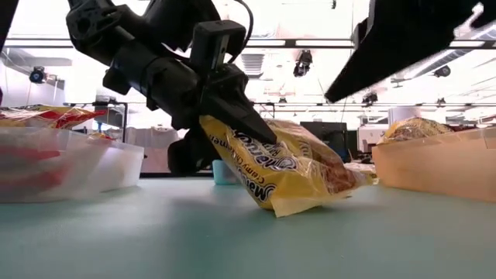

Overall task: Sort Maruchan noodles
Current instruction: Put the yellow noodle pack into the yellow bin

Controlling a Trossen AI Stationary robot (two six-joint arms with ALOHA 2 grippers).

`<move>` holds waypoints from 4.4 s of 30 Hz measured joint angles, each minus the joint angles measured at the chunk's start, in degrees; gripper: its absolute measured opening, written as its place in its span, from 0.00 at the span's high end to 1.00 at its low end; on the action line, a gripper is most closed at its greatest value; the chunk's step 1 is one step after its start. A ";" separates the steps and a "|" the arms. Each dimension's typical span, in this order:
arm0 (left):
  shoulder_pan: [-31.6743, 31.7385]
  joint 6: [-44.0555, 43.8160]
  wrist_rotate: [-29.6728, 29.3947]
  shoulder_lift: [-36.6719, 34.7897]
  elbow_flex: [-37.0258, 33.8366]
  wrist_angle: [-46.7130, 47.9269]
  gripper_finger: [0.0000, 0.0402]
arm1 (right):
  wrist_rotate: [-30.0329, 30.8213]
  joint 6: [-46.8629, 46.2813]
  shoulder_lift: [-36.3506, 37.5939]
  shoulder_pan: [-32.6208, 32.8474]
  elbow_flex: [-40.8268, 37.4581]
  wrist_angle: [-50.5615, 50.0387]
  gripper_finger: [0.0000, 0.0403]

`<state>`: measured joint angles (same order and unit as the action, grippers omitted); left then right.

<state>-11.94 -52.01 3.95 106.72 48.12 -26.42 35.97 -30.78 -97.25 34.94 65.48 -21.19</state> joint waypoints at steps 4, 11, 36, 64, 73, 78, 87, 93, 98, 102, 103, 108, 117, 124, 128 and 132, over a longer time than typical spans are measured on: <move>0.09 4.18 -0.16 -1.03 -0.04 0.27 0.66 | 1.84 -5.79 5.91 -1.10 -2.86 -2.11 0.68; 0.07 12.42 -1.85 -3.33 -0.15 1.56 0.68 | 7.92 -21.56 15.68 -6.23 -6.97 -11.60 0.67; 0.45 24.68 -4.02 -7.57 -0.24 3.98 0.68 | -13.98 -13.53 20.64 -21.49 -8.28 3.79 0.30; -0.50 28.67 -3.94 -8.46 -0.26 0.97 0.68 | -20.38 -8.28 20.59 -21.97 -5.16 4.09 0.27; -0.44 30.30 -6.63 -9.34 -0.26 0.69 0.68 | -24.24 -8.21 20.48 -20.63 -5.60 3.91 0.26; -0.42 32.01 -7.97 -10.49 -0.26 0.63 0.68 | -25.68 -7.55 20.48 -19.41 -5.83 3.91 0.24; -0.37 34.51 -8.04 -10.98 0.49 -1.97 0.68 | -26.29 -3.73 20.48 -19.30 -6.63 4.00 0.25; -0.37 35.52 -10.10 -10.98 2.00 -2.03 0.68 | -28.96 -0.47 20.41 -19.30 -6.65 4.93 0.28; -0.37 36.49 -10.35 -10.98 2.66 -1.90 0.68 | -28.96 1.47 20.41 -19.30 -6.65 6.54 0.31; -0.37 36.56 -10.87 -10.98 2.86 -1.97 0.68 | -28.94 1.50 20.41 -19.30 -6.65 6.54 0.36; -0.37 36.56 -10.89 -10.98 2.86 -1.95 0.68 | -28.95 1.50 20.41 -19.30 -6.65 6.55 0.38; -0.33 36.79 -10.93 -10.98 2.86 -1.94 0.68 | -28.94 1.50 20.41 -19.30 -6.67 6.54 0.46; -0.33 37.48 -10.90 -10.98 2.86 -1.96 0.68 | -28.97 1.53 20.41 -19.30 -6.70 6.54 0.63; -0.32 38.06 -10.70 -10.98 2.86 -2.00 0.65 | -29.03 1.64 20.41 -19.30 -6.70 6.56 0.67; -0.24 38.53 -11.17 -11.17 2.86 -1.90 0.60 | -28.92 1.07 20.41 -19.30 -6.70 6.45 0.66; -0.04 39.46 -11.34 -11.97 2.86 -1.90 0.54 | -28.90 0.61 20.41 -19.30 -6.72 5.57 0.68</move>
<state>-11.99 -12.56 -7.40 94.76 50.98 -28.32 7.07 -30.17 -76.84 15.64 58.76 -15.62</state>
